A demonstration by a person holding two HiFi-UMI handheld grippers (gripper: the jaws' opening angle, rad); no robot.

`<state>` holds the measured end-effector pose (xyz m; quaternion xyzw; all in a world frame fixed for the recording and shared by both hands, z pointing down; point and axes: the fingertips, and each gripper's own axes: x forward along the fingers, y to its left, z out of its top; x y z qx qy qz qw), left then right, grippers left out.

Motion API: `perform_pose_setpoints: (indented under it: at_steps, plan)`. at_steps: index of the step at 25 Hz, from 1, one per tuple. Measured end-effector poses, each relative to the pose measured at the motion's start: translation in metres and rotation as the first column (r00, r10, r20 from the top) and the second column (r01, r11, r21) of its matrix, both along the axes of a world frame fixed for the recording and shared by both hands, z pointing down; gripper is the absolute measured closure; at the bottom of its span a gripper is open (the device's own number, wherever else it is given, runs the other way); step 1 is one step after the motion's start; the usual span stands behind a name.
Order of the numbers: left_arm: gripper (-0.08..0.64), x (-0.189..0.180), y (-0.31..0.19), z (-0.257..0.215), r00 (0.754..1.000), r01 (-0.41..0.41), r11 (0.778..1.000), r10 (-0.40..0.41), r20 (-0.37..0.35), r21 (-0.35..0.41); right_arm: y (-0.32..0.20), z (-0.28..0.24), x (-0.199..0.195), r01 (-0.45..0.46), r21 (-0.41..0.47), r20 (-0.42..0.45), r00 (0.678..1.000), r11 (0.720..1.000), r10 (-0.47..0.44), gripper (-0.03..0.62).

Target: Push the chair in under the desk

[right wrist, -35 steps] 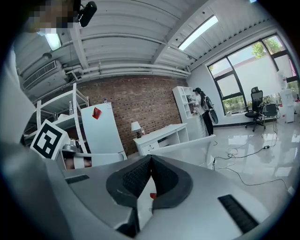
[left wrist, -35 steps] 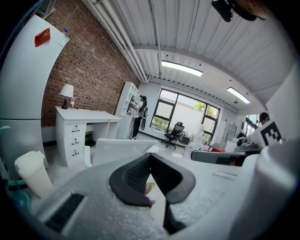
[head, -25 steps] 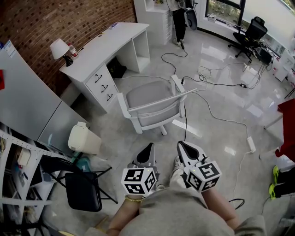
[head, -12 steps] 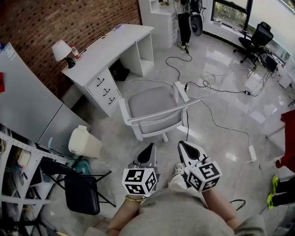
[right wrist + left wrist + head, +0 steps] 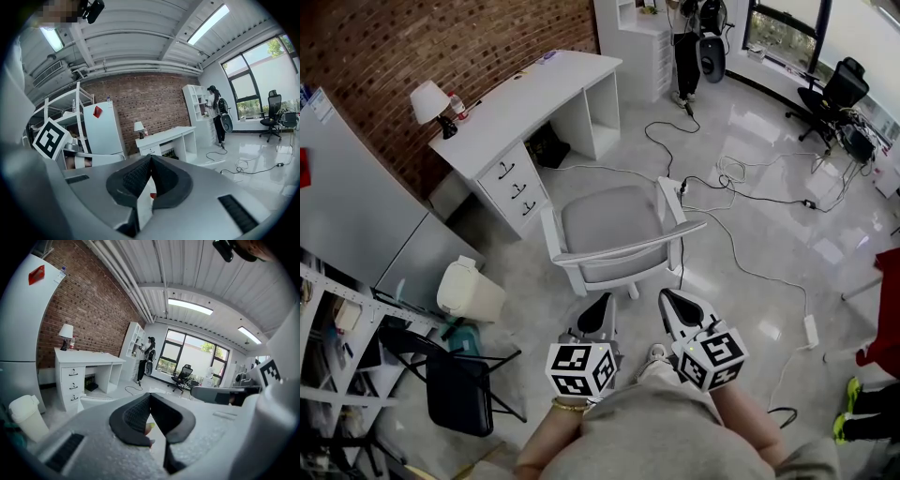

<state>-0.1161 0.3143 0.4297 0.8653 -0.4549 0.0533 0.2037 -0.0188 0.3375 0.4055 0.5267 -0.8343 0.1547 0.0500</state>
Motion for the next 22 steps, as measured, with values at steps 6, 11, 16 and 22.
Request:
perform_pose_setpoints:
  at_steps: [6,11,16,22]
  plan:
    - [0.552,0.018,-0.019,-0.001,0.999,0.039,0.999,-0.039,0.000,0.002,-0.020,0.001,0.019,0.046,-0.012,-0.010,0.999,0.999,-0.046,0.586]
    - [0.552,0.030,-0.033,-0.006,0.997,0.077,0.997,-0.077,-0.002,0.009,-0.037,-0.002,0.031,0.087,-0.010,-0.015,0.996,0.996,-0.087,0.586]
    - [0.552,0.039,-0.045,-0.005,0.994,0.108,0.994,-0.108,0.001,0.009,-0.054,-0.003,0.043,0.115,0.014,-0.022,0.993,0.993,-0.114,0.586]
    - [0.552,0.047,-0.057,-0.002,0.989,0.151,0.989,-0.151,-0.002,0.009,-0.067,0.001,0.053,0.158,0.012,-0.038,0.987,0.987,-0.157,0.586]
